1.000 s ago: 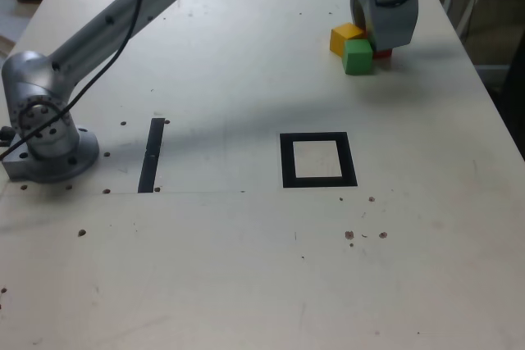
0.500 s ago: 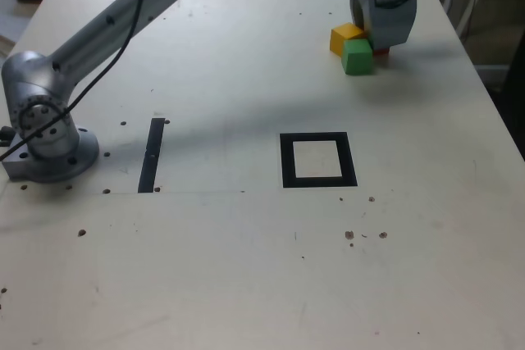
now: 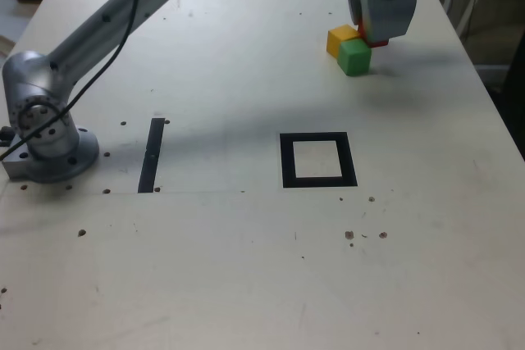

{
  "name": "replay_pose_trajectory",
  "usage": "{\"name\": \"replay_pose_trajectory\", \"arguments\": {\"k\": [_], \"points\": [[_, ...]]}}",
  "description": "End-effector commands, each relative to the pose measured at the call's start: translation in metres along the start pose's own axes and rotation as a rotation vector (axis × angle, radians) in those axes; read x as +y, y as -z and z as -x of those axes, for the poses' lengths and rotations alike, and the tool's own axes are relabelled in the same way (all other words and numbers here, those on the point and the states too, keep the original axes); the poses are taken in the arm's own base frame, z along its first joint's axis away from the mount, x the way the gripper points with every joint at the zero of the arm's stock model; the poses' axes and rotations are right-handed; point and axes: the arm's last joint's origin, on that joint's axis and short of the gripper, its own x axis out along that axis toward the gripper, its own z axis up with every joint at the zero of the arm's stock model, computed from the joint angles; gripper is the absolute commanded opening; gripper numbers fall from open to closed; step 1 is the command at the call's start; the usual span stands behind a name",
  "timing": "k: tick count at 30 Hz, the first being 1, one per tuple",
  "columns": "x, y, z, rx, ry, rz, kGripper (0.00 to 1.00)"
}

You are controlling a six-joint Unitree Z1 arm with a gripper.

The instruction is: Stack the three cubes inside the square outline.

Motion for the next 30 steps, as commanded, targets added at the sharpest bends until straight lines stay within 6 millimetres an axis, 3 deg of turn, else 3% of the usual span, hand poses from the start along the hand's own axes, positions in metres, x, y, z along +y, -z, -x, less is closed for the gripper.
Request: {"name": "replay_pose_trajectory", "arguments": {"k": [1, 15, 24, 30], "points": [[-0.006, -0.003, 0.018, 0.001, -0.013, 0.008, 0.41], [-0.055, -0.023, 0.071, -0.006, -0.011, 0.066, 0.4], [-0.122, -0.039, 0.089, -0.006, -0.027, 0.215, 0.39], [-0.169, -0.06, 0.09, 0.039, 0.046, 0.438, 0.39]]}}
